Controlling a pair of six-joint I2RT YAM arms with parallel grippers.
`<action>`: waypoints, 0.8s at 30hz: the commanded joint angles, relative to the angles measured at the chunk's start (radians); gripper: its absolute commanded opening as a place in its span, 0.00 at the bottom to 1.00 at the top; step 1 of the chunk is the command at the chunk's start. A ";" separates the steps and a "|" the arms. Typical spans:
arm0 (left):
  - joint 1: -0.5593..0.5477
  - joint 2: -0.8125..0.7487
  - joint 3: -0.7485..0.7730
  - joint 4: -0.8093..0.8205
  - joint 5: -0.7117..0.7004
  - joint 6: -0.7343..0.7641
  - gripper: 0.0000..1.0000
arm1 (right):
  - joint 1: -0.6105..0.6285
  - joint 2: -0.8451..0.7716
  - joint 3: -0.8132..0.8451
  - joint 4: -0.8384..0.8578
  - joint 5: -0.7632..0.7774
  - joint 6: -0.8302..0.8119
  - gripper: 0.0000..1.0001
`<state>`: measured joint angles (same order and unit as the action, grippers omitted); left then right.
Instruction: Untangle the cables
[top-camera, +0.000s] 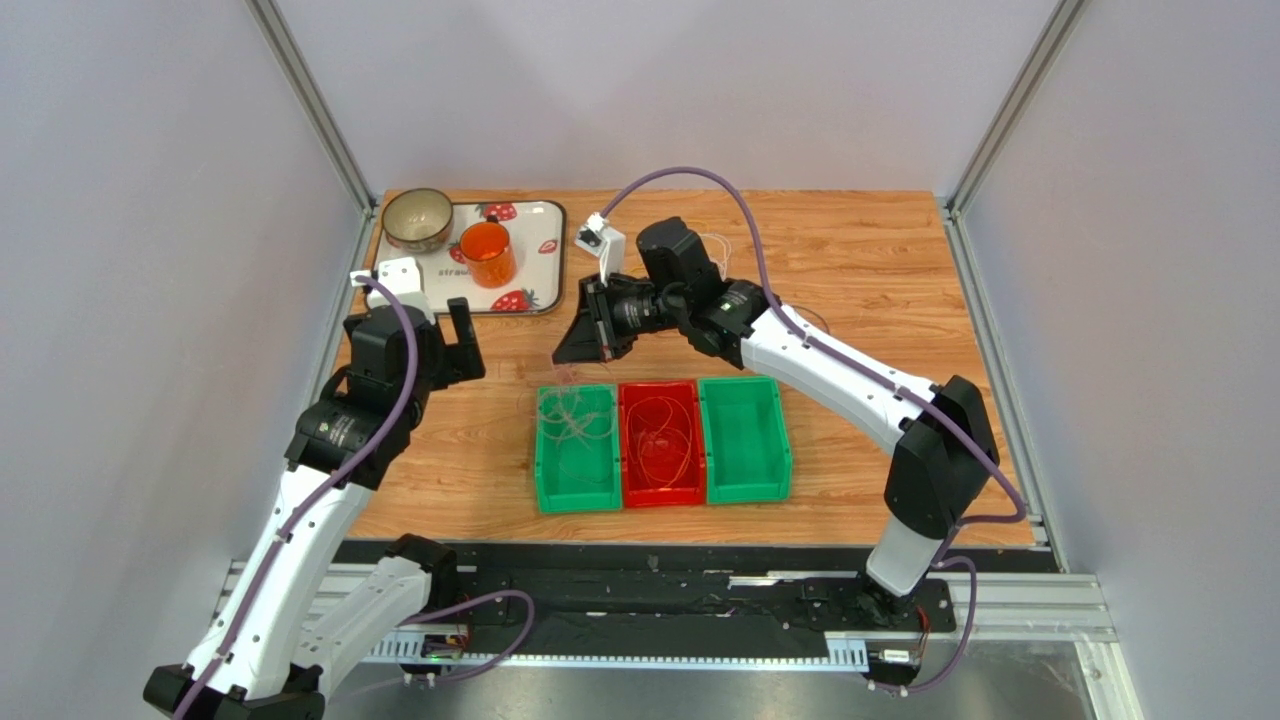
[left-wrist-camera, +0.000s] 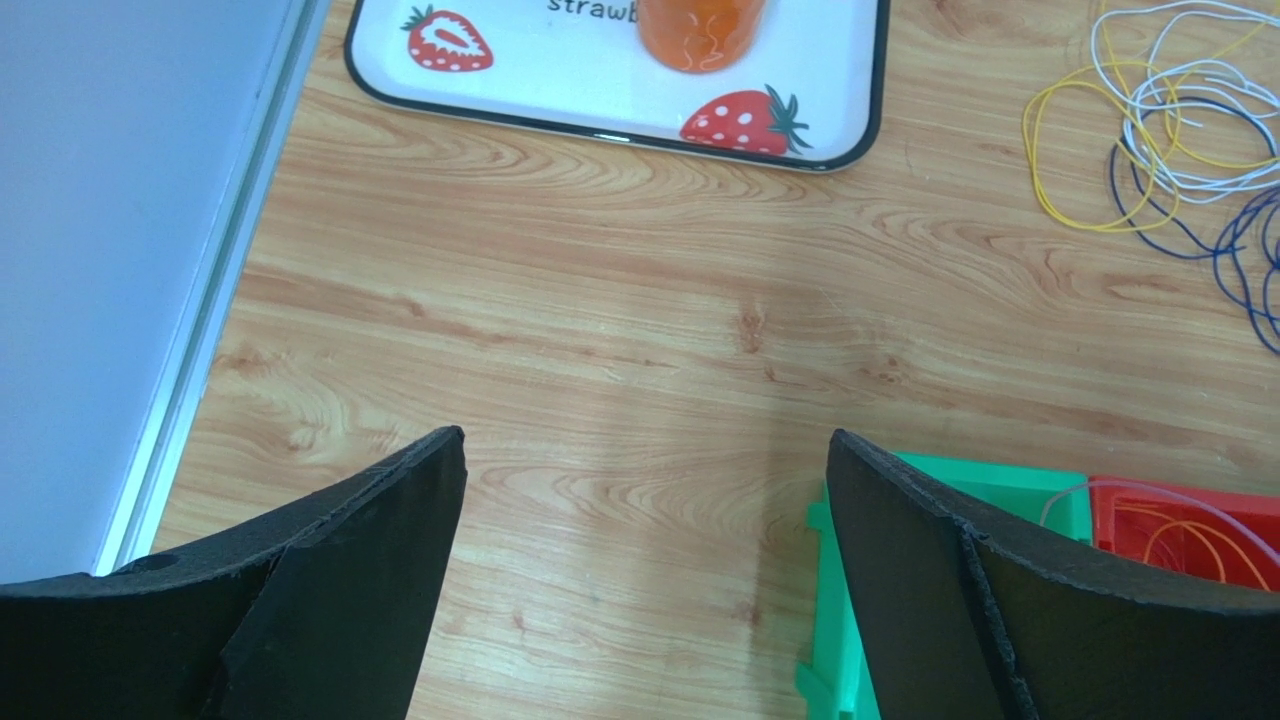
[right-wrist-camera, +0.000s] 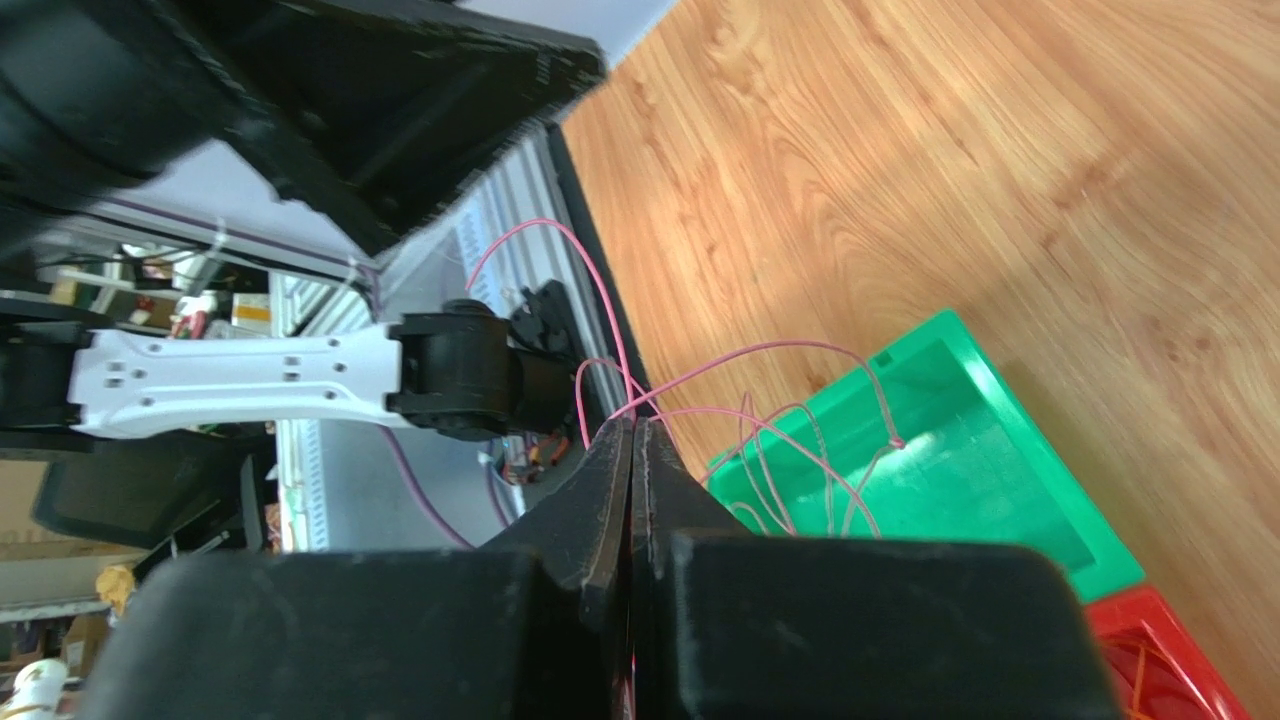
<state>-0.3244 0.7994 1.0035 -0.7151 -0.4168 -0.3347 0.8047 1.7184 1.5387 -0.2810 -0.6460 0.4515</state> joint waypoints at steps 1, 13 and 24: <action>0.007 -0.005 0.030 0.020 0.073 -0.013 0.98 | 0.004 0.006 -0.045 -0.035 0.061 -0.060 0.00; 0.007 0.049 0.055 0.017 0.167 -0.020 0.97 | 0.057 0.156 0.064 -0.242 0.329 -0.039 0.00; 0.007 0.061 0.052 0.019 0.168 0.000 0.96 | 0.123 0.299 0.190 -0.412 0.509 -0.027 0.00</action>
<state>-0.3244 0.8669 1.0283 -0.7166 -0.2588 -0.3527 0.9298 1.9957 1.6783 -0.6415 -0.2146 0.4175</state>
